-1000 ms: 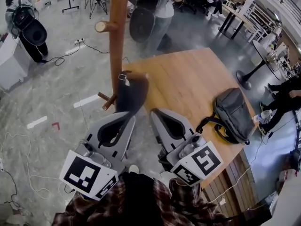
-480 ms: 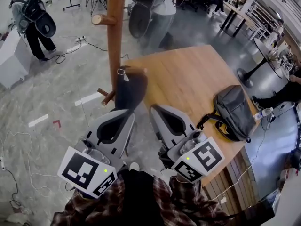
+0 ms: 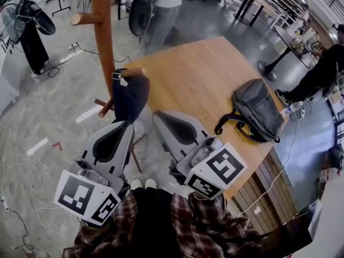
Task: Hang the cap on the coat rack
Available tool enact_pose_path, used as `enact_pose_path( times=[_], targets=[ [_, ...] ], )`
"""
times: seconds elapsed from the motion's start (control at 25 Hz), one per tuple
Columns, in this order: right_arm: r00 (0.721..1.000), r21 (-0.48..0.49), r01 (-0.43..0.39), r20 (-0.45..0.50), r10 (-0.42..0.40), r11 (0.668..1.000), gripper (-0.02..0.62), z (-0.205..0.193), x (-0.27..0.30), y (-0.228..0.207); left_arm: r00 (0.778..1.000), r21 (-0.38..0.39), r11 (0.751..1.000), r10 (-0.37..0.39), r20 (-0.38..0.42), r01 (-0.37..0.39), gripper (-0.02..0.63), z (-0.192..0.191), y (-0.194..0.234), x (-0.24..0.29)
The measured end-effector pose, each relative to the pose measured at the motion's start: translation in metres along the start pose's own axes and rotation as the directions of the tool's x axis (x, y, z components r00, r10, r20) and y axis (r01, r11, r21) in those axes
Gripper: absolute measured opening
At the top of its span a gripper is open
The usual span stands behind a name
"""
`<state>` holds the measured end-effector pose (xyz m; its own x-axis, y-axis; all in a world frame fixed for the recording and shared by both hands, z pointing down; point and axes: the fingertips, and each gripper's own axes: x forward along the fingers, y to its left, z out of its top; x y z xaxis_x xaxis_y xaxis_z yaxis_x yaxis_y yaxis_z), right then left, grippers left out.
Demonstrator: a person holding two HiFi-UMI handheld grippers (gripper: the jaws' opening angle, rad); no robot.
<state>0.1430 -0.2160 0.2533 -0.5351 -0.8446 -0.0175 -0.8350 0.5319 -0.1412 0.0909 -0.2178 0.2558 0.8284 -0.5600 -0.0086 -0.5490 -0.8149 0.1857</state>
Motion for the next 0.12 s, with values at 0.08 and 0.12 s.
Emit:
enact_pose_path(
  times=[0.08, 0.12],
  targets=[
    [0.999, 0.005, -0.033, 0.001, 0.033, 0.999, 0.011, -0.0025, 0.0088, 0.0051, 0.999, -0.001, 0.999, 0.04, 0.005, -0.04, 0.011, -0.0007, 0.0088, -0.0081],
    [0.999, 0.007, -0.051, 0.002, 0.051, 0.999, 0.011, -0.0036, 0.0137, 0.0082, 0.998, -0.002, 0.998, 0.062, 0.008, -0.062, 0.011, -0.0008, 0.0136, -0.0127]
  ],
)
